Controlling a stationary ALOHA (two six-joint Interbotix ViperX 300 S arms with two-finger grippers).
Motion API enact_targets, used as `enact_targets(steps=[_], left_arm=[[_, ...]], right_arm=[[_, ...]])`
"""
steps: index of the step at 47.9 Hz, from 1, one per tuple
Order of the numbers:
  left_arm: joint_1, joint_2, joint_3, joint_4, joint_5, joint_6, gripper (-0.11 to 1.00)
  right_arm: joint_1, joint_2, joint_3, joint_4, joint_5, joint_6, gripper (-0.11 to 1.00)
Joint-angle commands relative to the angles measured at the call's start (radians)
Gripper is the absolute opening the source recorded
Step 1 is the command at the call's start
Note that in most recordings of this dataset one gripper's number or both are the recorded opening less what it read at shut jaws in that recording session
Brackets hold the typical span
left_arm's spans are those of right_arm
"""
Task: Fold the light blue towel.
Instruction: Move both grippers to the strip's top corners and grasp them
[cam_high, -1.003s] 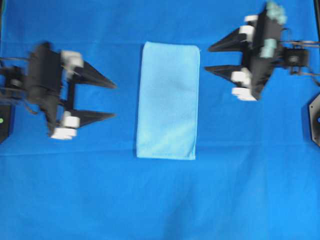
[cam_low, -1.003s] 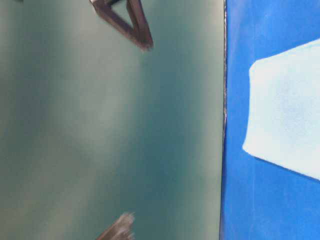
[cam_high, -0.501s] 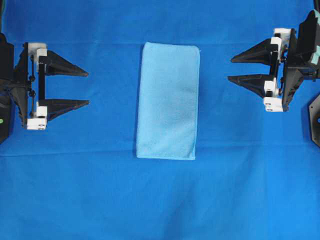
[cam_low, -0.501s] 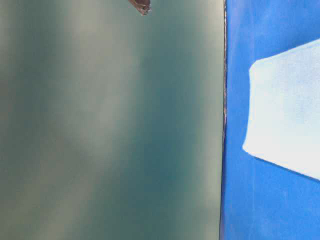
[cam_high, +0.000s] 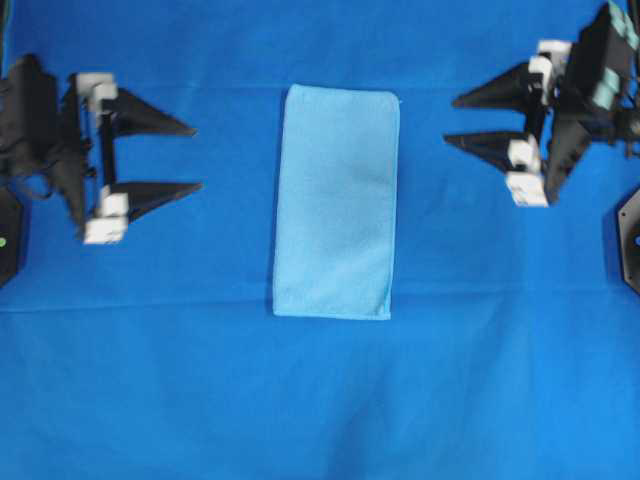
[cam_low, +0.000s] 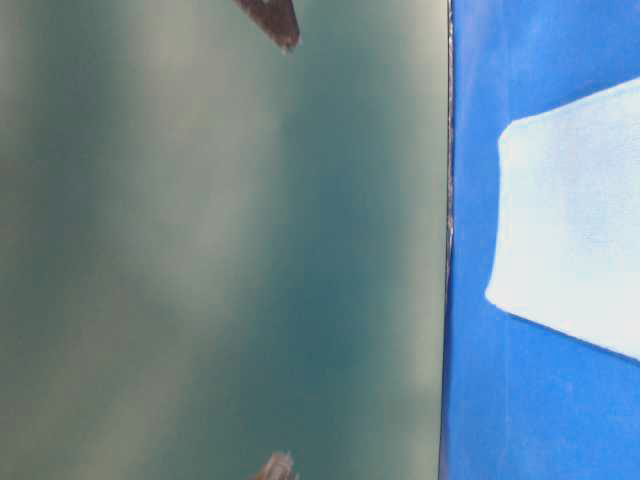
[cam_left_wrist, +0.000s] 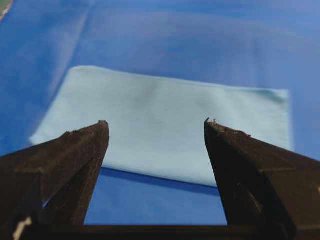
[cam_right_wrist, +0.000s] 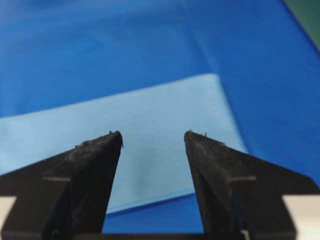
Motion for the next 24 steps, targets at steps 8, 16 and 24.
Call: enact_targets(steps=[8, 16, 24], left_arm=[[0.114, 0.259, -0.189, 0.003, 0.009, 0.015, 0.74], [0.176, 0.454, -0.295, 0.003, 0.012, 0.066, 0.74], [0.218, 0.607, -0.382, 0.003, 0.011, 0.08, 0.74]], right_arm=[[-0.087, 0.206, -0.135, -0.055, 0.089, -0.009, 0.58], [-0.121, 0.364, -0.219, -0.095, 0.118, -0.009, 0.58], [-0.153, 0.506, -0.268, -0.103, 0.115, -0.009, 0.58]])
